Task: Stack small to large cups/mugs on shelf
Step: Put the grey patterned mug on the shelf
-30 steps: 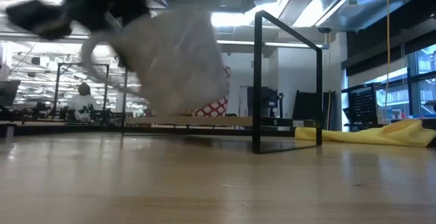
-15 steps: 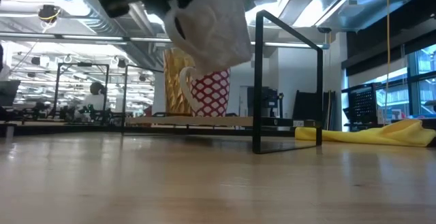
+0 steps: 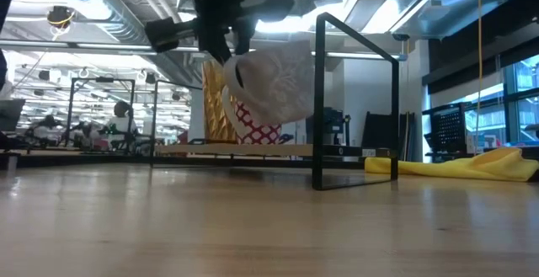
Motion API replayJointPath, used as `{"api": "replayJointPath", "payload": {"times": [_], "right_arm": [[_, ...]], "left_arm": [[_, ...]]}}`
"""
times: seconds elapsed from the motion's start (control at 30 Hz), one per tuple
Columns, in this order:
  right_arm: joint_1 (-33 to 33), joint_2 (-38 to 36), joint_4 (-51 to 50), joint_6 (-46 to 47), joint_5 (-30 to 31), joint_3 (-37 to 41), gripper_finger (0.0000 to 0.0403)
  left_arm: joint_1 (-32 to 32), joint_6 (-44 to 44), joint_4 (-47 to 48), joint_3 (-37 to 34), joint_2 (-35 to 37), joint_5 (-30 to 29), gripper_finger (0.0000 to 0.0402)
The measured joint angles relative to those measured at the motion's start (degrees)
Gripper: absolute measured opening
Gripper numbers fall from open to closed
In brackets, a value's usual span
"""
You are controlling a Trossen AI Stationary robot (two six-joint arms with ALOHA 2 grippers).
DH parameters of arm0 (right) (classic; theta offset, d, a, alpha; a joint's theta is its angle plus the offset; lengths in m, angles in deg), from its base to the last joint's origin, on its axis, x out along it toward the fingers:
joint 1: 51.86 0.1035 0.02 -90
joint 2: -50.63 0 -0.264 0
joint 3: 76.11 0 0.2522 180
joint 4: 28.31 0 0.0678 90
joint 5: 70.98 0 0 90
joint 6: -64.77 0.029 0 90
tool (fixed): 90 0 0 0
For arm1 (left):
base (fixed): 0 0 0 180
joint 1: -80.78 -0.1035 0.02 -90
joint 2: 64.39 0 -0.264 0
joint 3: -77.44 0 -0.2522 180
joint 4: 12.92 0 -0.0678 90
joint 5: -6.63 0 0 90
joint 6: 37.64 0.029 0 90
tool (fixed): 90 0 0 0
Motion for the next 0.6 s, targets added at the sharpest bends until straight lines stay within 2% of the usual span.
{"api": "replayJointPath", "payload": {"times": [0.13, 0.33, 0.6], "right_arm": [[-2.85, 0.04, 0.07, -0.34, -3.64, 0.87, 0.0005], [-7.06, 0.33, 0.66, -2.22, -13.18, 9.31, 0.0003], [-11.48, 0.13, 8.44, -7.87, -15.47, 16.55, 0.0003]], "left_arm": [[-0.08, 0.65, -1.38, 0.0, 0.0, 0.33, 0.0016], [-0.97, 0.6, -1.99, 0.0, 0.0, 1.43, 0.0016], [-2.11, 0.55, -4.75, 0.11, -1.12, 2.69, 0.0017]]}}
